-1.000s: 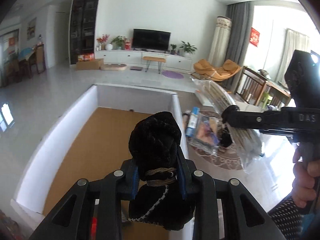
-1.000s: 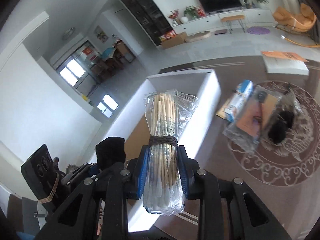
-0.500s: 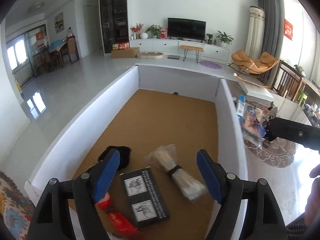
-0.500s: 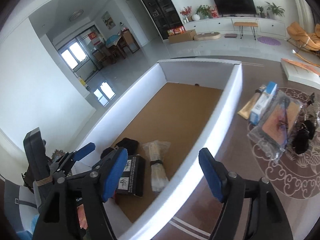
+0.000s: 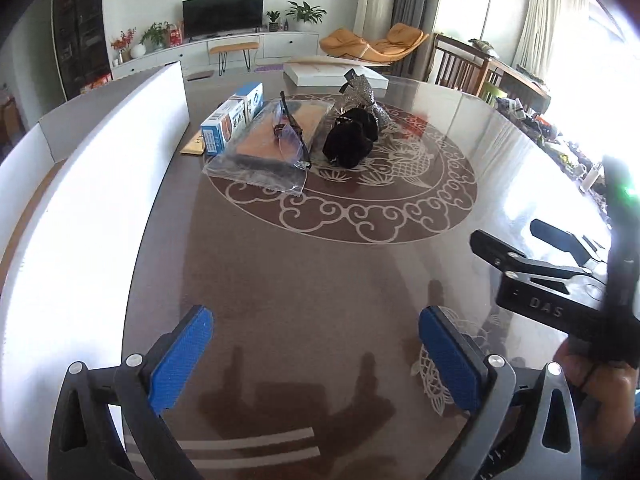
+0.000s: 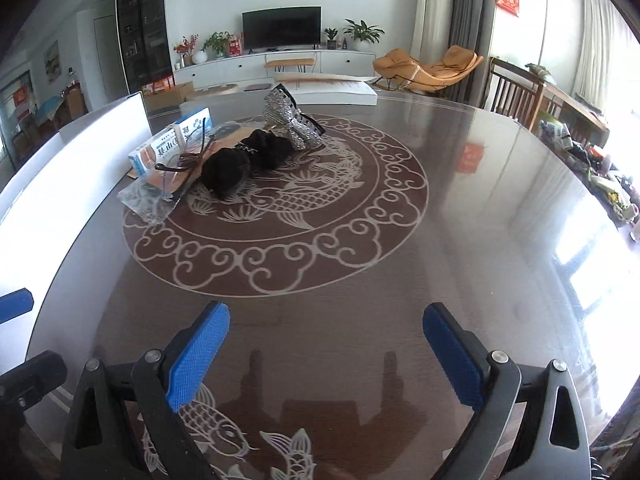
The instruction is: Organize objects
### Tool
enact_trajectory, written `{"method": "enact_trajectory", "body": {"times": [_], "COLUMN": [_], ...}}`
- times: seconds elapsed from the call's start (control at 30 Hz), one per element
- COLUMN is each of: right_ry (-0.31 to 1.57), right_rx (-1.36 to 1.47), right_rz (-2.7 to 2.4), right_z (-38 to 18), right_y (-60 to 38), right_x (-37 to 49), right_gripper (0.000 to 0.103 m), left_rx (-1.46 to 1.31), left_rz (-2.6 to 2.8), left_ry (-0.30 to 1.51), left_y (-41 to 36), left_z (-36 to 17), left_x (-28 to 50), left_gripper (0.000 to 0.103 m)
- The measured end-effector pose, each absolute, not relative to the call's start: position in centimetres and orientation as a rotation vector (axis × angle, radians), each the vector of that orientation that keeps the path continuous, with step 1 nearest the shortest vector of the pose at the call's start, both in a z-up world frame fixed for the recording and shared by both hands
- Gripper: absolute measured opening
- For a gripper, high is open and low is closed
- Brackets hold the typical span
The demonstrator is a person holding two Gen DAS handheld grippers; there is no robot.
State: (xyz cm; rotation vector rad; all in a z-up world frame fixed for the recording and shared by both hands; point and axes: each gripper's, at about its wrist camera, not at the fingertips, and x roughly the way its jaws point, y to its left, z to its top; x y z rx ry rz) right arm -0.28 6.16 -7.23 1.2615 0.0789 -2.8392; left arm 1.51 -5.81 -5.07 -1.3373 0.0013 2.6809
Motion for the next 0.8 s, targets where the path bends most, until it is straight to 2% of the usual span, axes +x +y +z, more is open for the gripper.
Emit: {"method": "enact_trajectory", "body": {"times": [0.23, 0.53, 0.8], "right_ry": [0.104, 0.049, 0.062], "right_rx": [1.348, 1.386, 1.402], "right_rz": [-2.835, -2.811, -2.791], "right_z": [-8.4, -9.1, -9.5], "right_y": [7.5, 7.9, 7.3], "right_x": [-1.3, -1.9, -2.0], "right_gripper": [0.098, 0.098, 0.098], "left_rx": [-1.364, -1.425, -1.421], "left_rz": [2.754, 2.745, 2.755], "left_ry": [0.108, -0.013, 0.039], "left_y": [-4.7, -5.7, -5.2], "left_z": [-6.9, -8.1, -8.4], "left_x": [-1.6, -3.2, -3.4], "left_gripper": [0.103, 0.103, 0.103]}}
